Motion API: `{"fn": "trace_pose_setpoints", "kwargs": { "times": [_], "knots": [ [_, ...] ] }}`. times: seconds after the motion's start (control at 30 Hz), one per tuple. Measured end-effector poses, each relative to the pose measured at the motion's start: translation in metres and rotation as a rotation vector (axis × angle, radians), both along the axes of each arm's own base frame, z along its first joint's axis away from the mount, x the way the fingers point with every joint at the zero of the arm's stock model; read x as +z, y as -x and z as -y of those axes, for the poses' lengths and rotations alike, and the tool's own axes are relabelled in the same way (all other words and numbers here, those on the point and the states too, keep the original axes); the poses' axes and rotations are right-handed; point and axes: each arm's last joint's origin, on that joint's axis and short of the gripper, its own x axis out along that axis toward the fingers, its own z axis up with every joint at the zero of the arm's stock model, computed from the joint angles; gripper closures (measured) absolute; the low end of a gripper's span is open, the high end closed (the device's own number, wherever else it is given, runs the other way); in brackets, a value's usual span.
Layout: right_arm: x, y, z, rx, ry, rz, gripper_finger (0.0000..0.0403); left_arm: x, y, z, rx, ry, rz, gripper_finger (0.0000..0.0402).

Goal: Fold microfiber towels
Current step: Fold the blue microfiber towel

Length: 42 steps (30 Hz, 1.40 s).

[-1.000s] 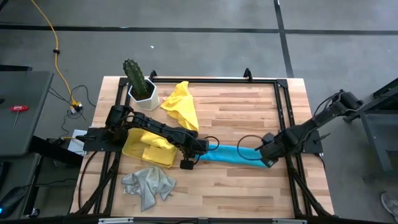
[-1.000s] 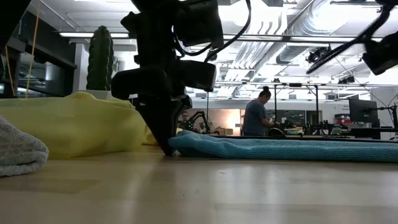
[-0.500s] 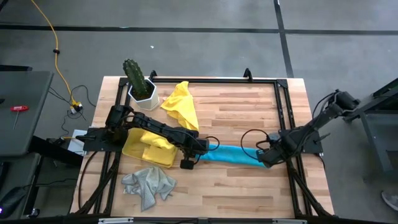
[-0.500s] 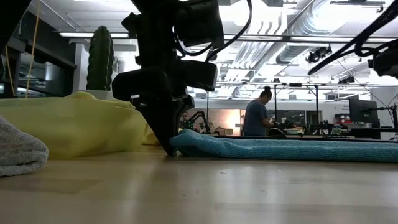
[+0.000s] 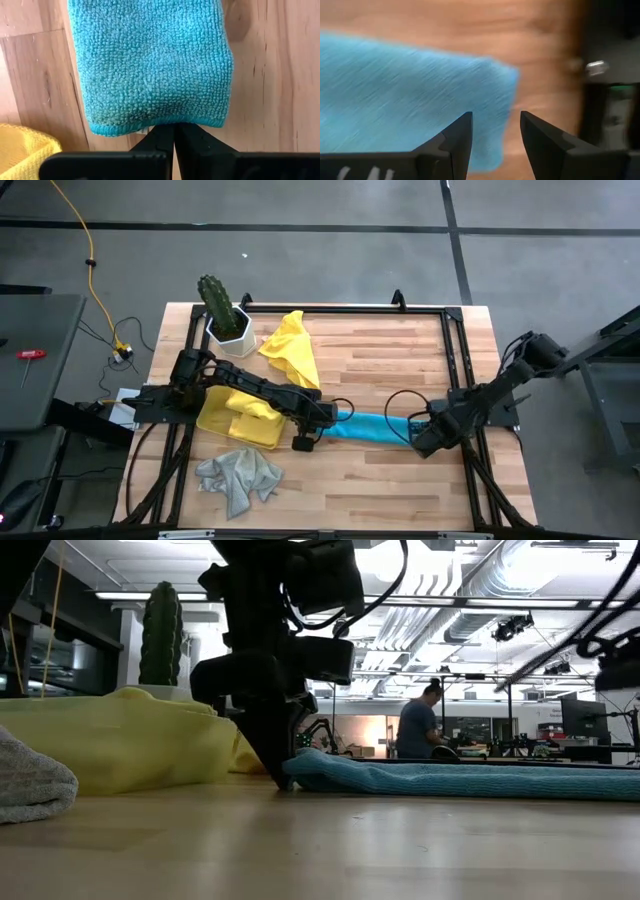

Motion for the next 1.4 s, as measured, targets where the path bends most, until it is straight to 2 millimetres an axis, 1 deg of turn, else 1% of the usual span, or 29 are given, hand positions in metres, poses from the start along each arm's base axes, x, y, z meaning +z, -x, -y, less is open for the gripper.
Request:
{"fn": "trace_pose_setpoints", "kwargs": {
  "times": [0.1,0.27,0.37,0.43,0.5,0.63,0.7,0.77,0.87,0.93,0.97,1.07,1.17,1.27,1.4],
  "knots": [
    [-0.003,0.002,0.001,-0.041,0.032,-0.050,0.0245,0.000,0.000,0.000,0.000,0.000,0.001,0.0401],
    [-0.008,-0.002,-0.003,-0.045,-0.012,-0.021,0.0245,0.000,0.000,0.000,0.001,0.001,0.000,0.0401],
    [-0.023,-0.001,-0.002,-0.060,-0.063,0.038,0.0245,0.000,0.000,0.000,0.014,0.005,0.000,0.0401],
    [-0.031,0.004,0.002,-0.098,-0.074,0.052,0.0245,0.000,0.000,0.000,0.025,0.008,-0.001,0.0401],
    [-0.032,0.005,0.003,-0.110,-0.072,0.054,0.0245,0.000,0.000,0.000,0.031,0.011,-0.003,0.0401],
    [-0.028,0.012,0.009,-0.116,-0.022,0.007,0.0251,0.000,0.000,0.000,0.043,0.016,-0.004,0.0401],
    [-0.028,0.015,0.011,-0.111,0.005,-0.003,0.0264,0.000,0.000,0.000,0.047,0.020,-0.005,0.0401],
    [-0.030,0.015,0.012,-0.096,0.012,0.003,0.0286,0.000,0.001,0.000,0.050,0.024,-0.007,0.0401],
    [-0.030,0.015,0.012,-0.067,0.016,0.014,0.0340,0.000,0.001,0.001,0.049,0.031,-0.010,0.0401],
    [-0.029,0.016,0.012,-0.038,0.020,0.035,0.0383,0.000,0.001,0.001,0.050,0.031,-0.010,0.0401],
    [-0.027,0.016,0.011,-0.025,0.019,0.041,0.0392,0.000,0.001,0.001,0.054,0.032,-0.012,0.0401],
    [-0.020,0.018,0.010,-0.003,0.045,0.034,0.0385,-0.001,0.000,0.000,0.088,0.033,-0.012,0.0401],
    [-0.005,0.016,0.006,0.036,0.062,0.058,0.0397,-0.006,0.000,0.000,0.093,0.026,-0.018,0.0401],
    [0.008,0.015,0.005,0.082,0.089,0.070,0.0397,-0.009,-0.002,0.000,0.095,0.021,-0.018,0.0401],
    [0.024,0.011,-0.001,0.150,0.057,0.123,0.0400,-0.009,-0.004,0.000,0.095,0.018,0.006,0.0401]
  ]
}}
